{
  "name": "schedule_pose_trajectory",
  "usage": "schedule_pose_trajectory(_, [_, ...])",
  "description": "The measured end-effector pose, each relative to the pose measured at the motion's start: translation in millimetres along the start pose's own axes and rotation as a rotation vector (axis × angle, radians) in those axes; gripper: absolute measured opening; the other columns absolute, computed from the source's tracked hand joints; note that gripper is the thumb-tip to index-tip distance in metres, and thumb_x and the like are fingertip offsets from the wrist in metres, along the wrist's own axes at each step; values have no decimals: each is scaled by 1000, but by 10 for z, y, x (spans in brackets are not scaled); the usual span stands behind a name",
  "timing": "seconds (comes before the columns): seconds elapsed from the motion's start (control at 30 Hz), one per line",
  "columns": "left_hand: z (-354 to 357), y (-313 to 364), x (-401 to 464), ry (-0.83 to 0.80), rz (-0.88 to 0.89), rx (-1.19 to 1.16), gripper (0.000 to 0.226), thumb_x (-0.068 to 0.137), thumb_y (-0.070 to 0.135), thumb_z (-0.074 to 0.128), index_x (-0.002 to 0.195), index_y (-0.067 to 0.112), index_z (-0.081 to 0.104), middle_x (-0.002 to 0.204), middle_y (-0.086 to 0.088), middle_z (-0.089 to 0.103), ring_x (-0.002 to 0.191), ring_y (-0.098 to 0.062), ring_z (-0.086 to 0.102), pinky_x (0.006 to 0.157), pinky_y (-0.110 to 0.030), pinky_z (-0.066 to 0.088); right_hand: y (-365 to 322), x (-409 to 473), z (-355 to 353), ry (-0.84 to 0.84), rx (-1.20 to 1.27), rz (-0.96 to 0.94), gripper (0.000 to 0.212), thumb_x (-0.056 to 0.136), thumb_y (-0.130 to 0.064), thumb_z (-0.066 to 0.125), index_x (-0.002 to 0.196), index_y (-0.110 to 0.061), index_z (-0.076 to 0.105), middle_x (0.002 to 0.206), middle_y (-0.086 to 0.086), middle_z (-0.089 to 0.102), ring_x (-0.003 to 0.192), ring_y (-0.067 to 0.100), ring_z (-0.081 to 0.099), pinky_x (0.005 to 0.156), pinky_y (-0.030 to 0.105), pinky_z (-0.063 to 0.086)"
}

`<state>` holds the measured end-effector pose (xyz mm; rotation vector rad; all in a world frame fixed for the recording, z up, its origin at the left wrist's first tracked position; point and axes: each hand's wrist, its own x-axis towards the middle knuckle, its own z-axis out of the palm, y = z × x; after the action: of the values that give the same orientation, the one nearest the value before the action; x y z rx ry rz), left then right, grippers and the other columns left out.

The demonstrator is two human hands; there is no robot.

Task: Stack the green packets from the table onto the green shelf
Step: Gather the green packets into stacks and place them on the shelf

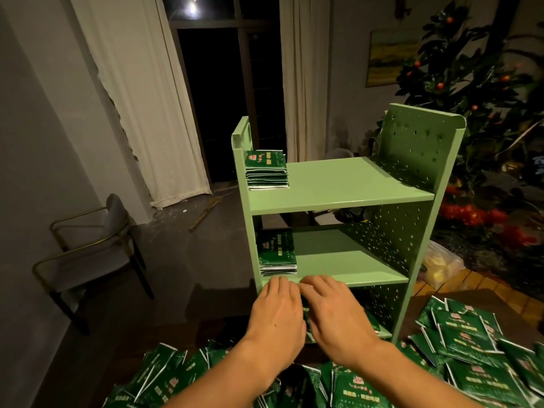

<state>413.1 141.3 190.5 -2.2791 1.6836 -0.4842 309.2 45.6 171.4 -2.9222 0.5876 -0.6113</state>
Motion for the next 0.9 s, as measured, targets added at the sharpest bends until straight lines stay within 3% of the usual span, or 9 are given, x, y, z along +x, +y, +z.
schedule_pose_trajectory(0.13, [12, -7, 100, -49, -20, 81, 49, 101, 24, 36, 140, -7, 34, 132, -22, 45, 120, -37, 41, 111, -46, 29, 51, 77, 85, -69, -136, -36, 56, 90, -41, 39, 141, -19, 52, 141, 1, 58, 132, 25, 52, 112, 42, 40])
schedule_pose_trajectory(0.23, [48, -19, 196, -83, -43, 96, 54, 99, 24, 39, 142, -9, 31, 133, -24, 45, 120, -37, 41, 111, -46, 29, 102, 213, 97, -184, -121, -59, 66, 94, -46, 21, 152, -19, 37, 157, 3, 40, 147, 26, 32, 122, 46, 20])
schedule_pose_trajectory(0.33, [81, 6, 260, -143, -44, 116, 60, 95, 23, 45, 143, -11, 31, 134, -27, 45, 120, -37, 42, 111, -46, 30, 103, 336, 51, -275, -132, -71, 84, 84, -54, 2, 157, -18, 26, 164, 4, 25, 152, 25, 17, 124, 46, 8])
schedule_pose_trajectory(0.43, [64, 9, 298, -181, -39, 124, 67, 95, 26, 49, 145, -13, 27, 142, -30, 41, 129, -40, 38, 116, -46, 28, 91, 427, 7, -332, -147, -46, 80, 90, -56, 7, 159, -18, 21, 166, 3, 19, 154, 24, 10, 125, 46, 4])
schedule_pose_trajectory(0.5, [56, -3, 299, -200, -45, 114, 68, 96, 26, 50, 146, -13, 26, 145, -31, 38, 134, -40, 36, 118, -46, 27, 79, 460, -10, -354, -134, -26, 67, 101, -51, 24, 159, -18, 20, 167, 3, 17, 154, 24, 9, 125, 46, 5])
schedule_pose_trajectory(0.57, [69, -15, 271, -191, -52, 83, 64, 96, 26, 48, 144, -12, 31, 142, -29, 41, 130, -39, 39, 116, -46, 30, 69, 445, -29, -319, -118, -27, 62, 101, -48, 29, 156, -18, 27, 163, 4, 26, 152, 25, 17, 124, 46, 12])
schedule_pose_trajectory(0.67, [20, -47, 160, -127, -49, -10, 50, 97, 25, 44, 137, -5, 39, 131, -22, 46, 119, -34, 42, 107, -43, 36, 55, 350, -83, -182, -143, -52, 50, 93, -46, 28, 131, -21, 50, 132, 3, 53, 120, 24, 47, 105, 38, 38])
schedule_pose_trajectory(0.77, [-74, -55, 51, -21, -19, -135, 38, 100, 25, 44, 133, 6, 42, 129, -13, 46, 119, -29, 44, 104, -40, 39, 47, 218, -186, -121, -118, -51, 39, 86, -42, 31, 109, -21, 55, 108, 1, 53, 93, 20, 47, 86, 36, 46])
schedule_pose_trajectory(0.9, [-110, 46, -31, 38, 37, -197, 36, 101, 24, 46, 134, 11, 41, 130, -8, 47, 119, -27, 45, 102, -38, 40, 122, -31, -302, -104, -102, 3, 24, 87, -32, 53, 107, -19, 55, 105, 1, 52, 90, 20, 49, 84, 36, 47])
